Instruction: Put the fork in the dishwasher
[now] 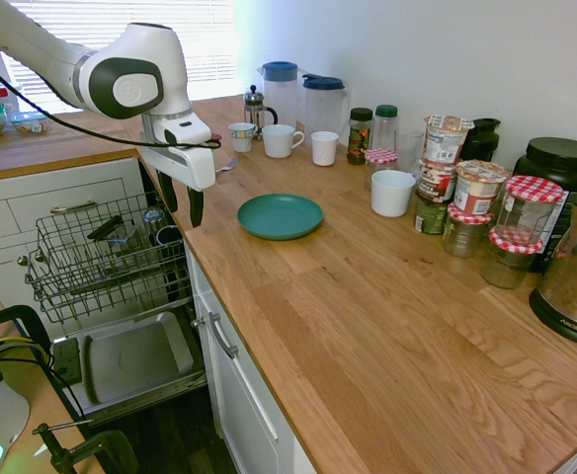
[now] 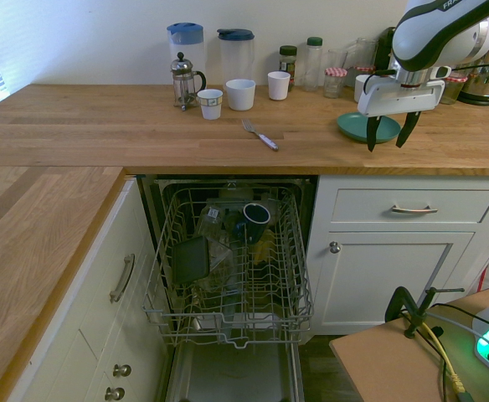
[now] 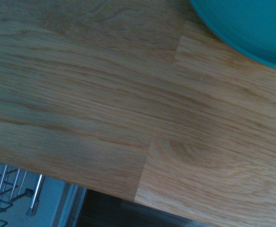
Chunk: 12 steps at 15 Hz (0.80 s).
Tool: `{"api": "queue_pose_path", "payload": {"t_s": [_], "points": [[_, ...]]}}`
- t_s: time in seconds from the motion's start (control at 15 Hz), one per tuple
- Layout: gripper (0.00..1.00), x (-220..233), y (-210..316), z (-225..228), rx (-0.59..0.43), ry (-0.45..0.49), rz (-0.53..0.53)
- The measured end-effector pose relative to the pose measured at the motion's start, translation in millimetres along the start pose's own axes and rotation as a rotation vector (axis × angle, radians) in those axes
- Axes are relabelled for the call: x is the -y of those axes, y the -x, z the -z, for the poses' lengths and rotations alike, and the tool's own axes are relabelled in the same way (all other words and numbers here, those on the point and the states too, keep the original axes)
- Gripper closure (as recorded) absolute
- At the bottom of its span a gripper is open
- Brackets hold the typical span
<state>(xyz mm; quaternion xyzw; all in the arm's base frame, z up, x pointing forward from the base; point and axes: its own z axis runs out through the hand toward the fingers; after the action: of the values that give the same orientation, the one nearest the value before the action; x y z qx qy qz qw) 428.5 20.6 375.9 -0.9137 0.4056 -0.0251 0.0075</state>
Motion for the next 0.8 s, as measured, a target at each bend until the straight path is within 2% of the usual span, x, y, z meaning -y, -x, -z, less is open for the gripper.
{"api": "queue_pose_path", "payload": {"t_s": [0.33, 0.8], "points": [[0.0, 16.6, -4.7, 11.2, -0.021, -0.018, 0.02], [0.0, 117.2, -22.5, 32.2, -0.107, -0.067, 0.168]]}}
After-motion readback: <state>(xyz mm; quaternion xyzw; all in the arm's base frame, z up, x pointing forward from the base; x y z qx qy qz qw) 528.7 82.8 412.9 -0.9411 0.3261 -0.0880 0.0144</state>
